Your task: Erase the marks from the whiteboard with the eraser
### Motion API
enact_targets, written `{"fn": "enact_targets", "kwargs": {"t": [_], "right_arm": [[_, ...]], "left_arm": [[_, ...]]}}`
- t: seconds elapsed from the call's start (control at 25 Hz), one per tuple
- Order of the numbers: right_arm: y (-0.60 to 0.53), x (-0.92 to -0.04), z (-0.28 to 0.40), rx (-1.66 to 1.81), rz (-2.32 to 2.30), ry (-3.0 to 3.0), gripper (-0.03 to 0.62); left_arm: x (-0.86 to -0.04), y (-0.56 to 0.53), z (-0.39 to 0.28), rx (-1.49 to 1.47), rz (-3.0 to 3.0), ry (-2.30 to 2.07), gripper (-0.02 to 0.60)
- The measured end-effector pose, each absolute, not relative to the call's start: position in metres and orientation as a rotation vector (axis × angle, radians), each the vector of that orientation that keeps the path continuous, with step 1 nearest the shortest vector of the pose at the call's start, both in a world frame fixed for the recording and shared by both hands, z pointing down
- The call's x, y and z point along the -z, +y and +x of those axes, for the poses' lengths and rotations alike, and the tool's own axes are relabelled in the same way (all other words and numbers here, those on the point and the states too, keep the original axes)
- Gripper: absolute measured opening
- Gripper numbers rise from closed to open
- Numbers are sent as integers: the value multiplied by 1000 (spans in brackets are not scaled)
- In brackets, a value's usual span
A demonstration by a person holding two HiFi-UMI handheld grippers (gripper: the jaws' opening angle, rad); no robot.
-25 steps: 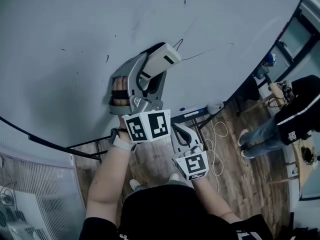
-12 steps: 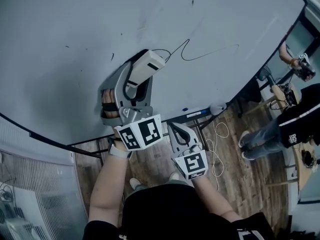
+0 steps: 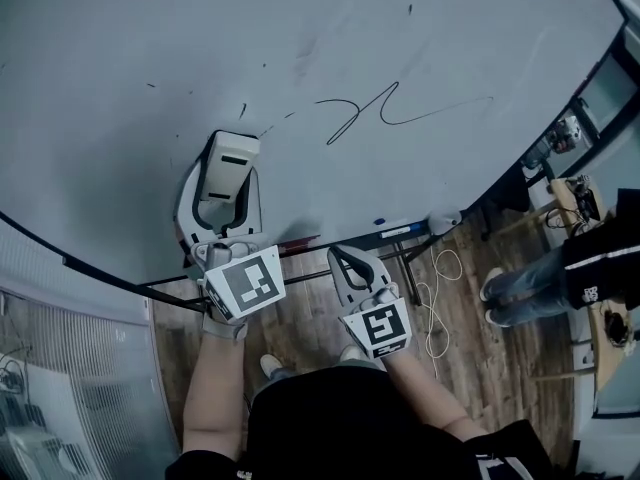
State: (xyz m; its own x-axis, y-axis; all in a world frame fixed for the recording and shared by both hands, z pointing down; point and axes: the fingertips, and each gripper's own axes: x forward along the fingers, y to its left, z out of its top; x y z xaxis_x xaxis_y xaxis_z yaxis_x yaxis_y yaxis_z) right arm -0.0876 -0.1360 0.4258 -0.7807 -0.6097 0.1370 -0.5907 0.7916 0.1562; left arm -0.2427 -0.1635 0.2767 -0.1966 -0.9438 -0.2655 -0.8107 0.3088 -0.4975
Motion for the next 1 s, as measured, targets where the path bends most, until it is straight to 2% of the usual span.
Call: {"fn": "enact_targets", "kwargs": {"t": [0.4,0.68,1.0], "right_arm": [[-149,-425,-68,141,979,-2804,26],[-163,-423,-42,133,1009,-2809,26],[-184,-423,5,125,1094,-2787,26]], "left_arm": [[-259,-175,-225,355,-1581,2147,272],[-217,-197,-179,321,-1528,2050,272],[-201,-238,-95,296,-1526,1892,272]]}}
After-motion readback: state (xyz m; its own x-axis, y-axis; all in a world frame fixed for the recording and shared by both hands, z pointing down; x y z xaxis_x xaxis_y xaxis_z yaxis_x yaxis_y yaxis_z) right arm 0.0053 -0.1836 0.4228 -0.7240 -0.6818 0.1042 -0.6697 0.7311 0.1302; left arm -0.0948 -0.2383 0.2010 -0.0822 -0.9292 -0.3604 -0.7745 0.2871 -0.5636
